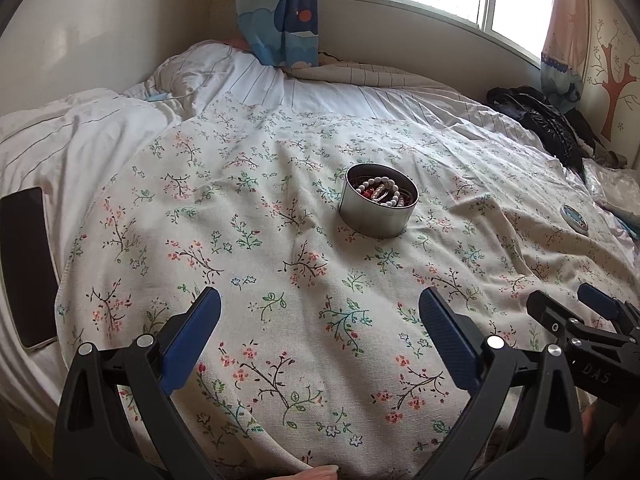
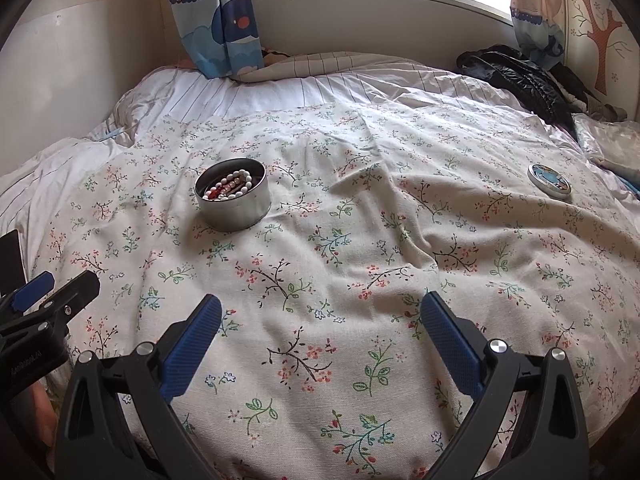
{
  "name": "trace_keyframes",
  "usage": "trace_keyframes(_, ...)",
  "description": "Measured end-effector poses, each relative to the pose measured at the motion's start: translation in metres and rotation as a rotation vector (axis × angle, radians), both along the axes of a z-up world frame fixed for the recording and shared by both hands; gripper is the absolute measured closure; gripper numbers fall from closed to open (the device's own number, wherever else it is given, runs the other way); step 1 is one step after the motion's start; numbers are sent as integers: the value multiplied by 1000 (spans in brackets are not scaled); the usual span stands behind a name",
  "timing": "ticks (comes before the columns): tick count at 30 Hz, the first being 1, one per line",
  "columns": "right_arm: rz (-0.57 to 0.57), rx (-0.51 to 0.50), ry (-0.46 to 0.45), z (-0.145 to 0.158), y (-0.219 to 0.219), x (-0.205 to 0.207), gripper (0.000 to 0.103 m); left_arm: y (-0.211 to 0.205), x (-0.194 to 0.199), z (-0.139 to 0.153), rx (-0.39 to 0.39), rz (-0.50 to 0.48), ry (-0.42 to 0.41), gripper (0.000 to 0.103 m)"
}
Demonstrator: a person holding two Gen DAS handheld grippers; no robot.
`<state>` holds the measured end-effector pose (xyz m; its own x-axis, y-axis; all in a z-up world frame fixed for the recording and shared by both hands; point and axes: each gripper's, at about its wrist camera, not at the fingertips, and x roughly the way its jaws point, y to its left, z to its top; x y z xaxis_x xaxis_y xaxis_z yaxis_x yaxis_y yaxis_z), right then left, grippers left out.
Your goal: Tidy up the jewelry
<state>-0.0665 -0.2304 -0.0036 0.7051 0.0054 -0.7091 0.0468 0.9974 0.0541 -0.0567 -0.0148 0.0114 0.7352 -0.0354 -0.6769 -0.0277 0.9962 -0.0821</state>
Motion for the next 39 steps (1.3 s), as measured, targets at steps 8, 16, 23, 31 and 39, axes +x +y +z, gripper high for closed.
trace_keyframes(8, -3, 6, -2, 0, -1, 0, 7, -1, 3, -3, 53, 23, 41, 8)
trace_keyframes(16, 6, 22, 19, 0, -3, 1, 7, -11, -1, 1, 141, 29, 23, 8)
trace_keyframes(23, 8, -6, 14, 0, 2, -1, 7, -20, -9, 4, 206, 42, -23, 8)
trace_keyframes(31, 6, -27, -15, 3, 5, -5, 7, -23, -12, 7, 216, 36, -44, 8)
trace_keyframes(39, 6, -21, -17, 3, 4, -5, 7, -21, -12, 7, 209, 37, -44, 8)
